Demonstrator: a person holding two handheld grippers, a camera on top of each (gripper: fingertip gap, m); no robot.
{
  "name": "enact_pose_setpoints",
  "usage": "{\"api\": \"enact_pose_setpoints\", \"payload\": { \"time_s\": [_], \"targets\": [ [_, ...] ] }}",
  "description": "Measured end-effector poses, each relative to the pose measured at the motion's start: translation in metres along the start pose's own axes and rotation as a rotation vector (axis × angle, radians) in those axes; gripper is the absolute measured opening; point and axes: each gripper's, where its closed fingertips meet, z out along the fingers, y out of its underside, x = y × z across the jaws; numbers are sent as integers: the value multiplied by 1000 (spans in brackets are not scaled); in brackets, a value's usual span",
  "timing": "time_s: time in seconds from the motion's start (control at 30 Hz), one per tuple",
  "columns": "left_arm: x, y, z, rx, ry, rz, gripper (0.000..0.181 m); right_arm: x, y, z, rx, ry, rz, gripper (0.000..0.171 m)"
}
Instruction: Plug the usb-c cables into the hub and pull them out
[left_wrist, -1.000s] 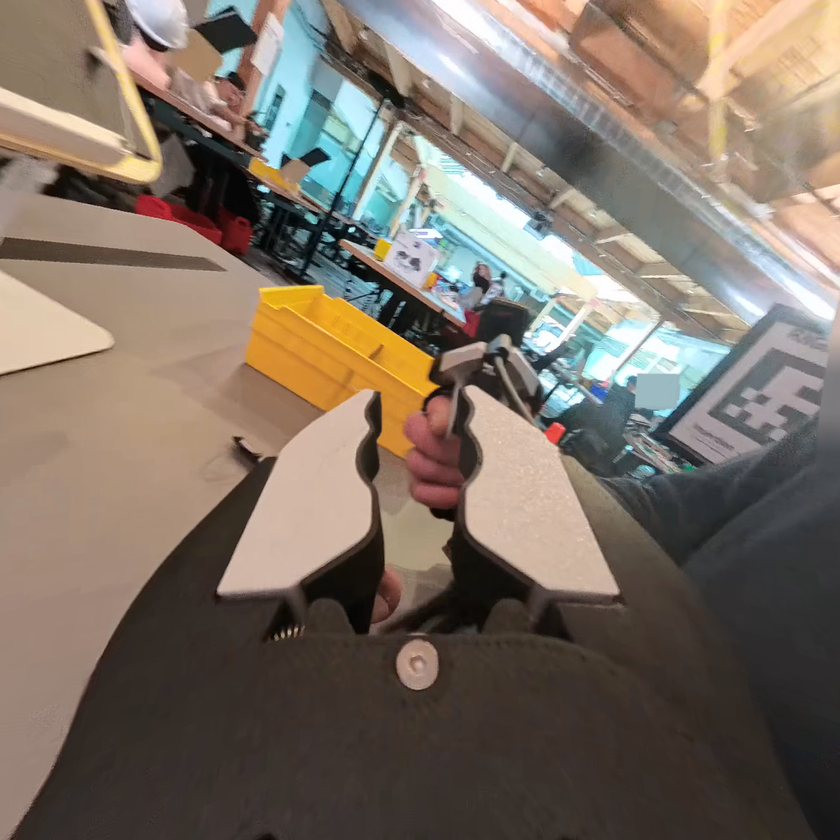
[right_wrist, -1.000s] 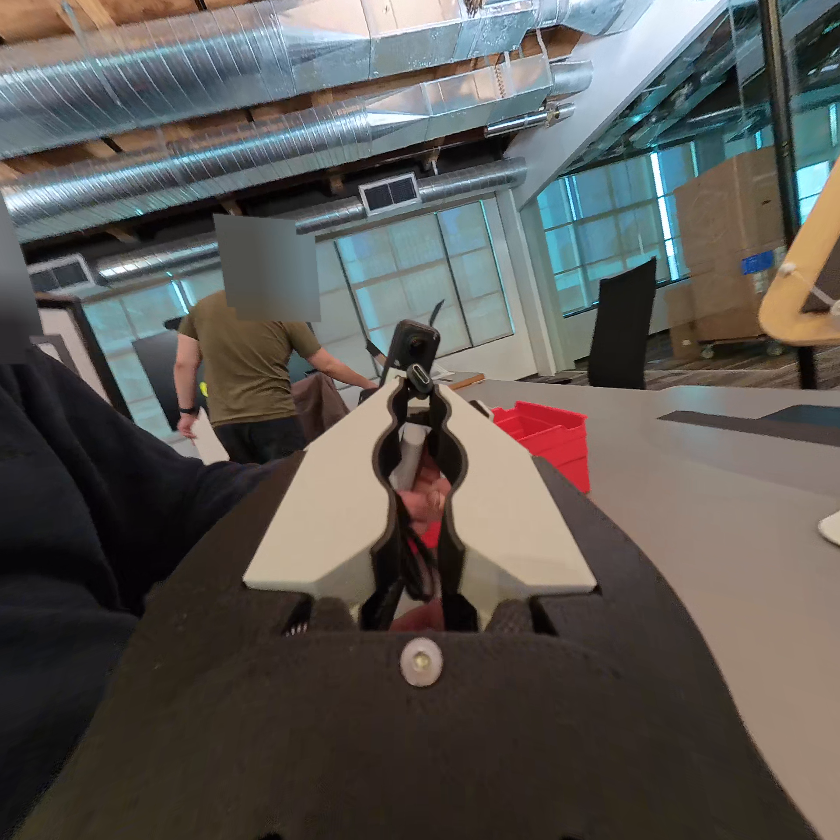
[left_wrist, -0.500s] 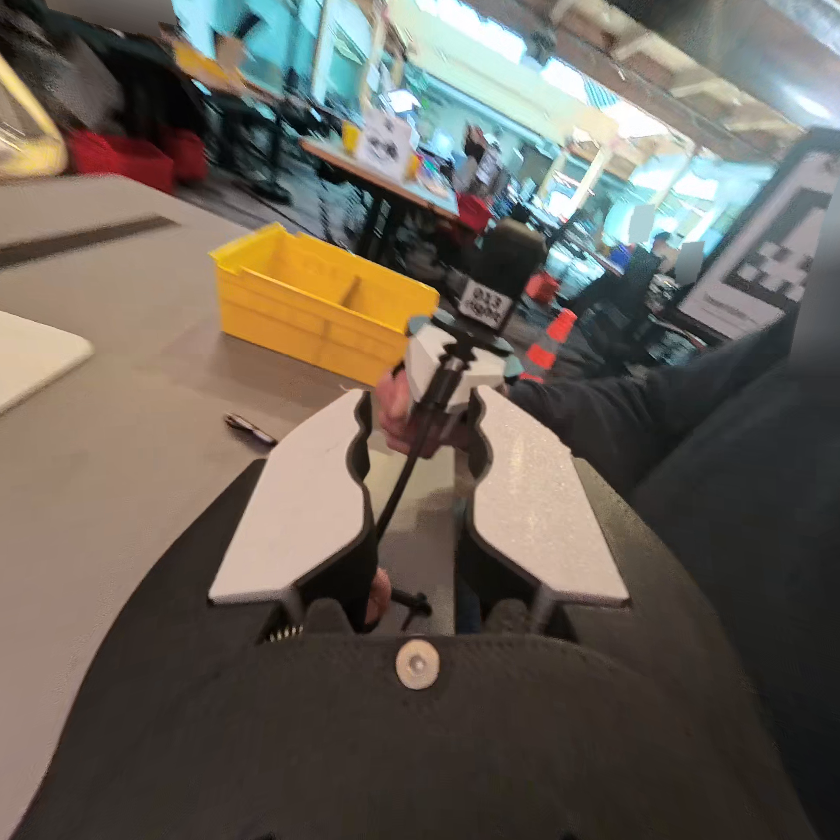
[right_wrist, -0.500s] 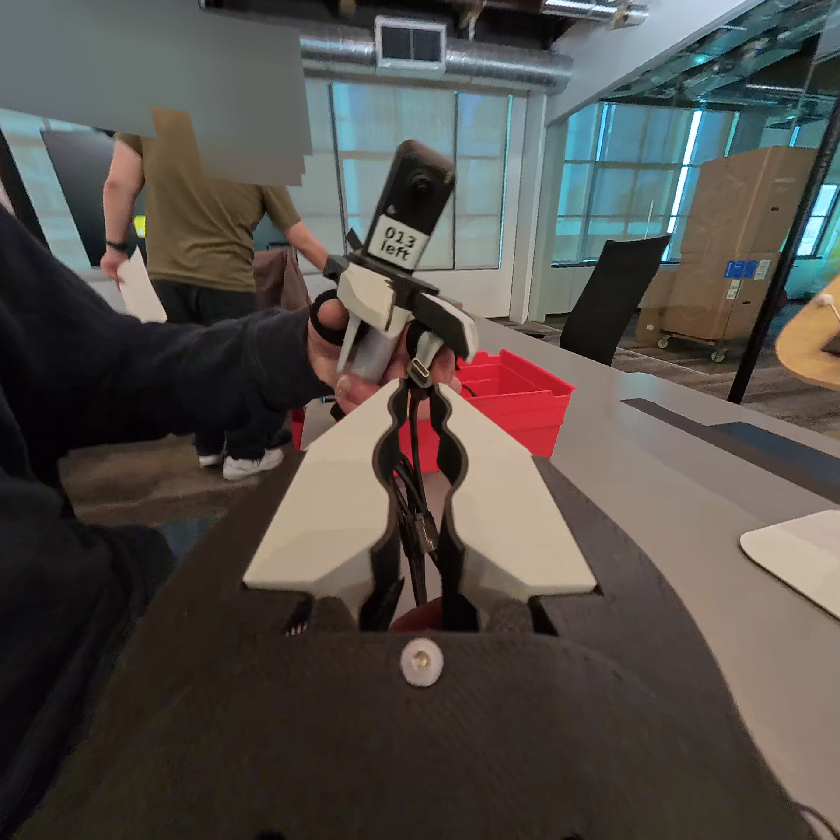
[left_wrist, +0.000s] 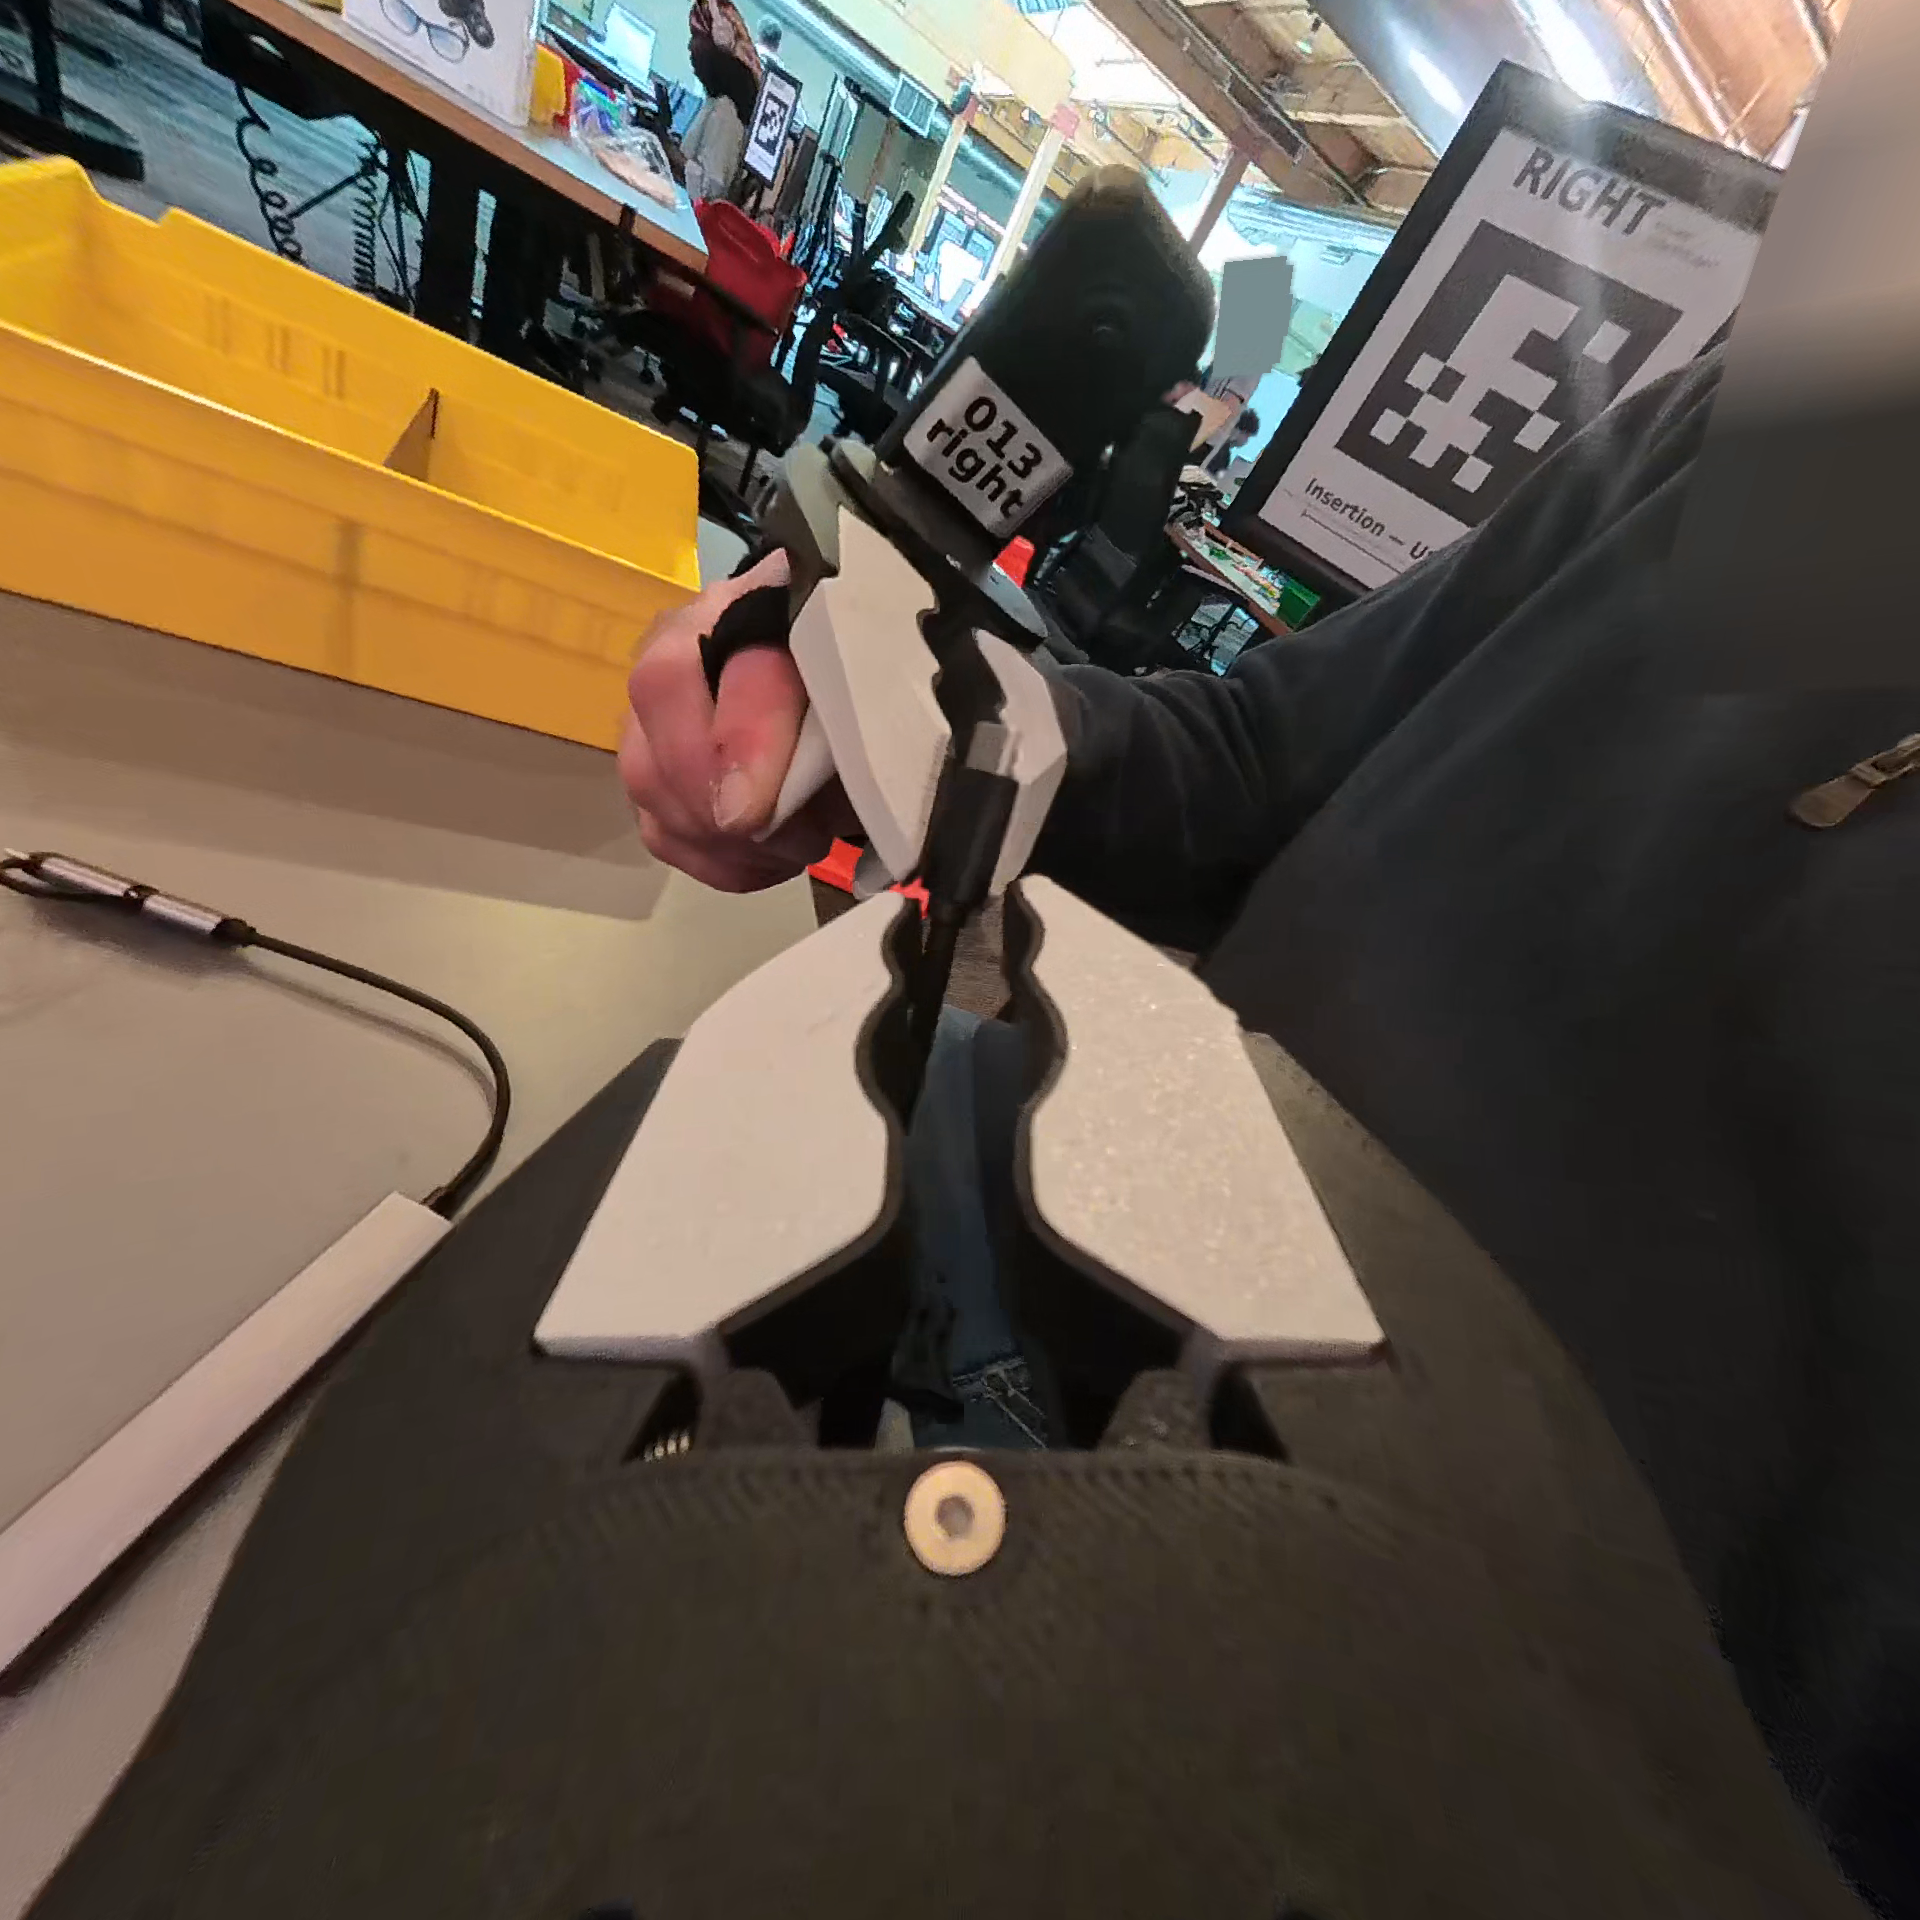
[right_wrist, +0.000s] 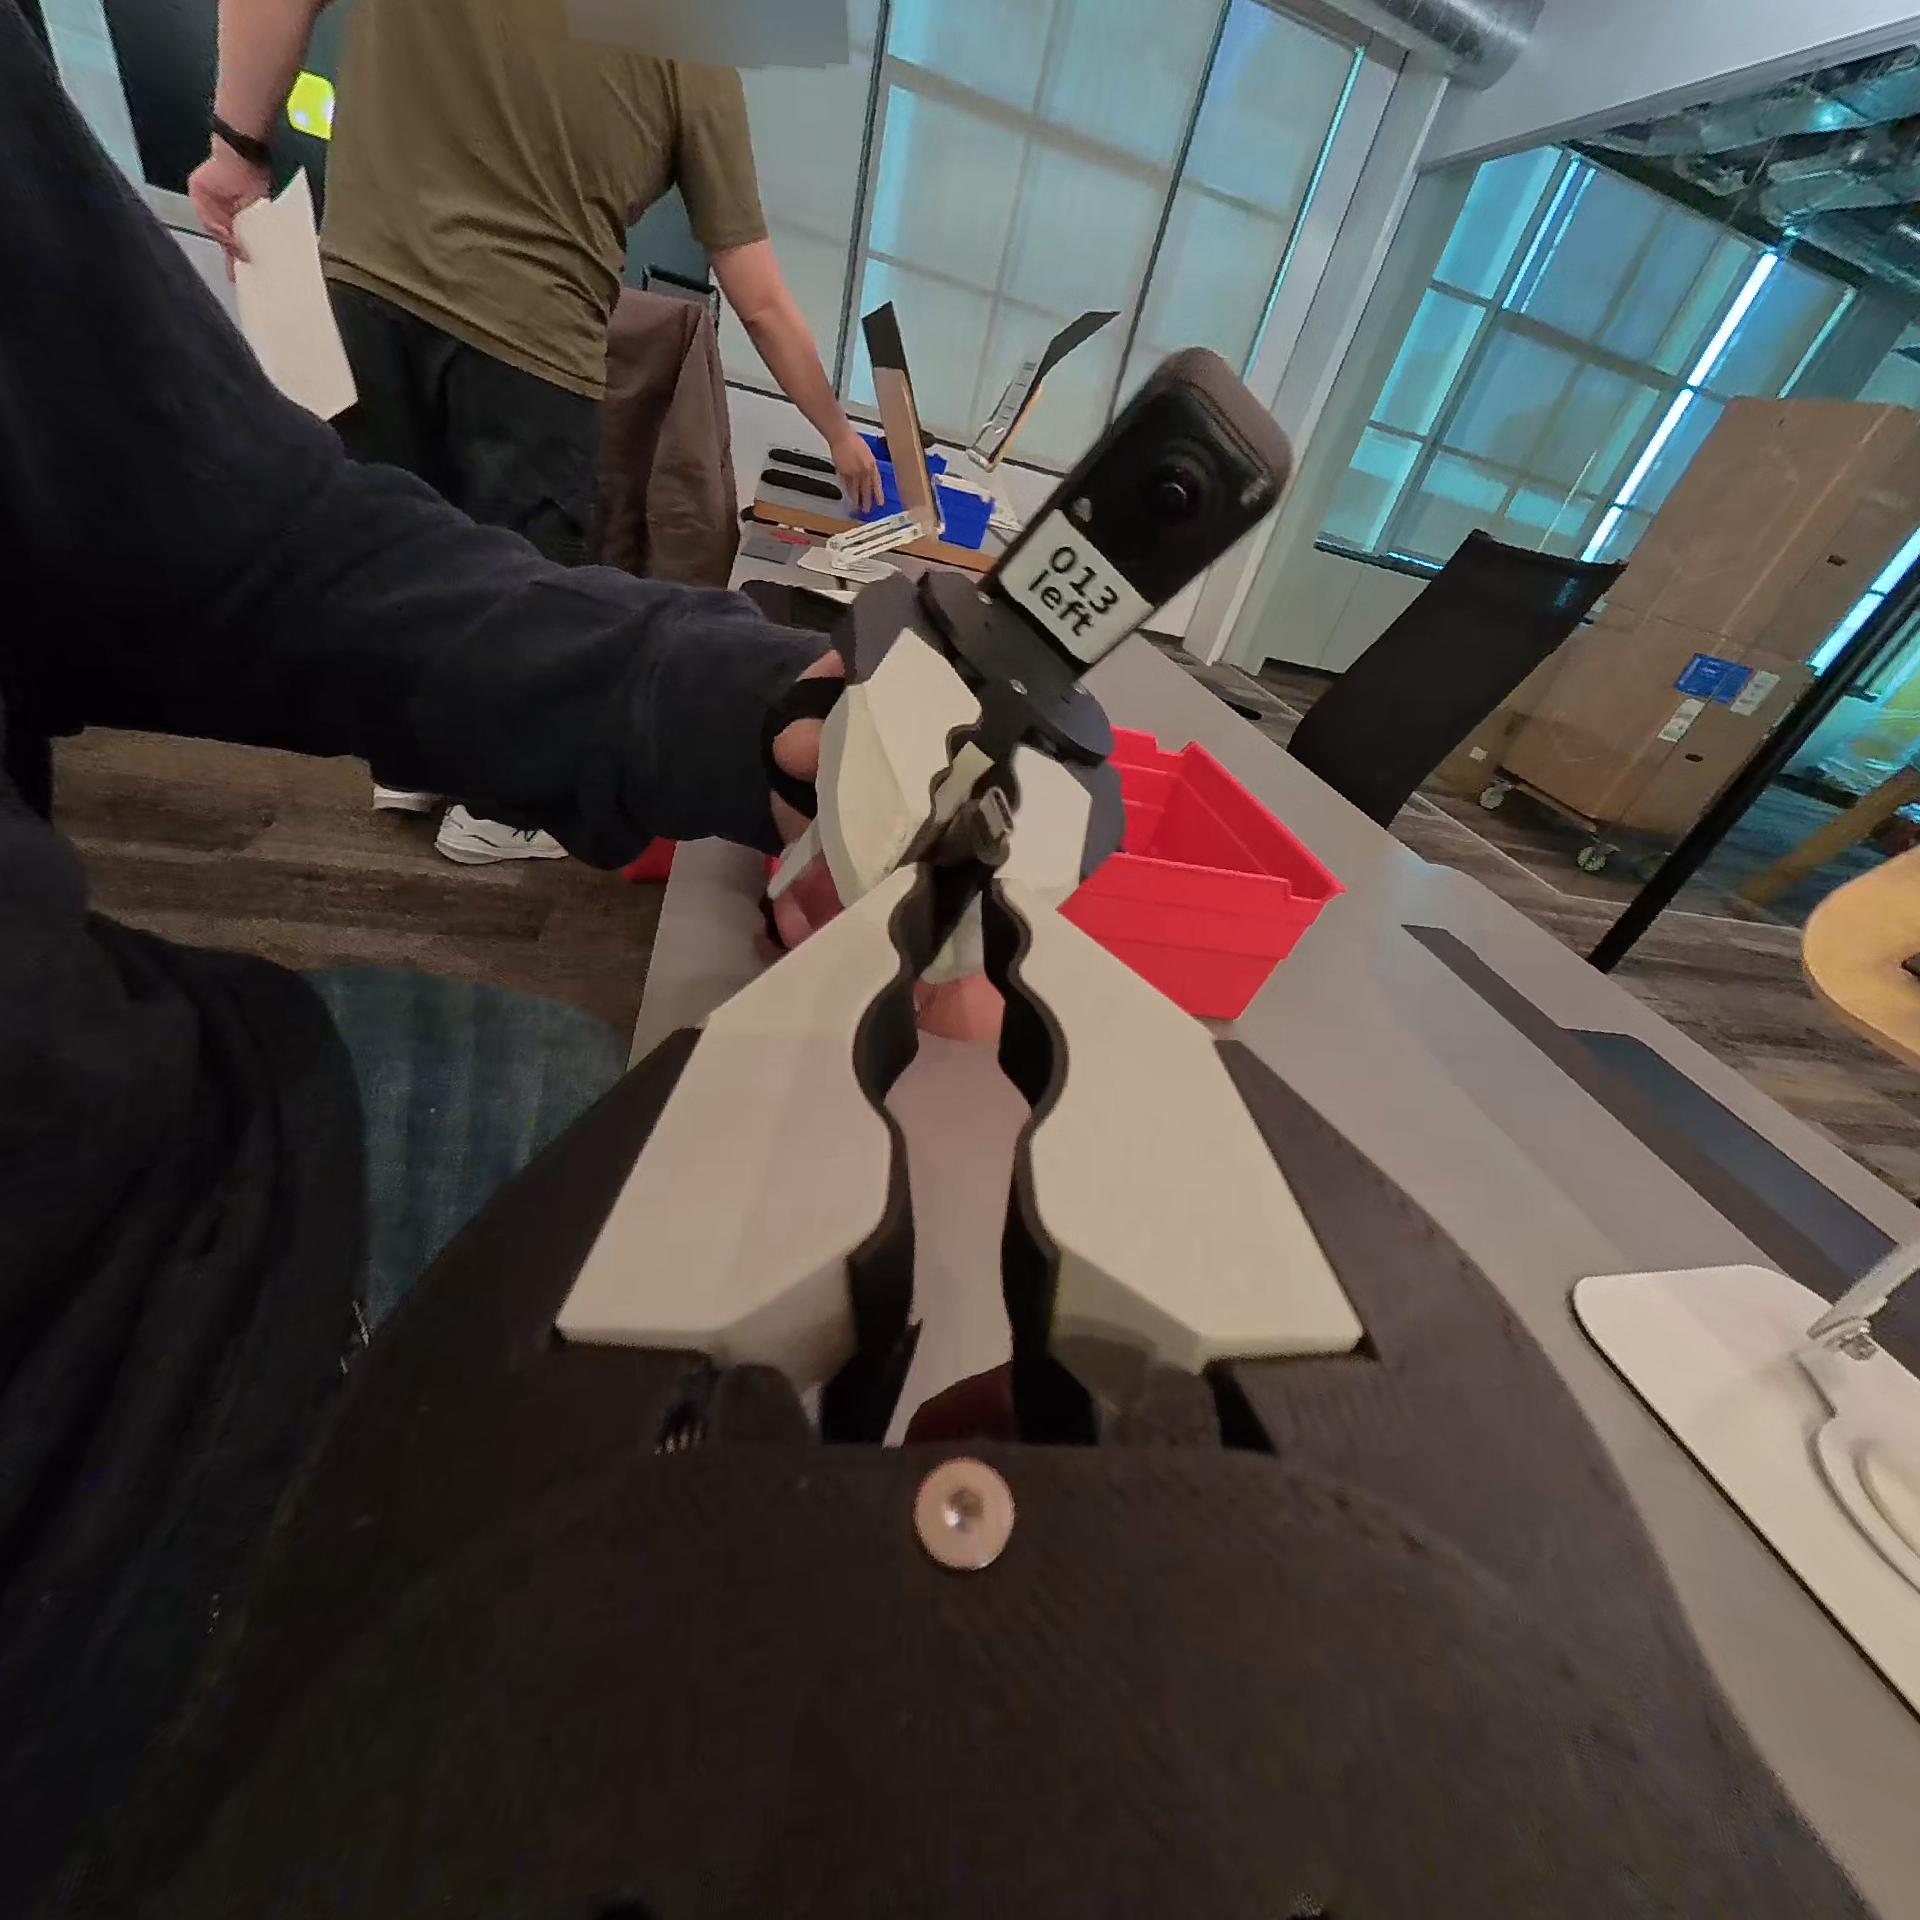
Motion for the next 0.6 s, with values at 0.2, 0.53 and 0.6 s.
{"api": "enact_pose_setpoints", "payload": {
  "time_s": [0.2,0.53,0.6],
  "targets": [
    [-19,-6,-8,3,-162,96,7,13,2,-8,-9,57,18,5],
    [-49,7,-9,-357,-586,481,6,28,16,-7,-127,103,203,23],
    [-53,10,-9,-428,-643,548,7,29,24,-6,-173,114,205,11]
  ]
}}
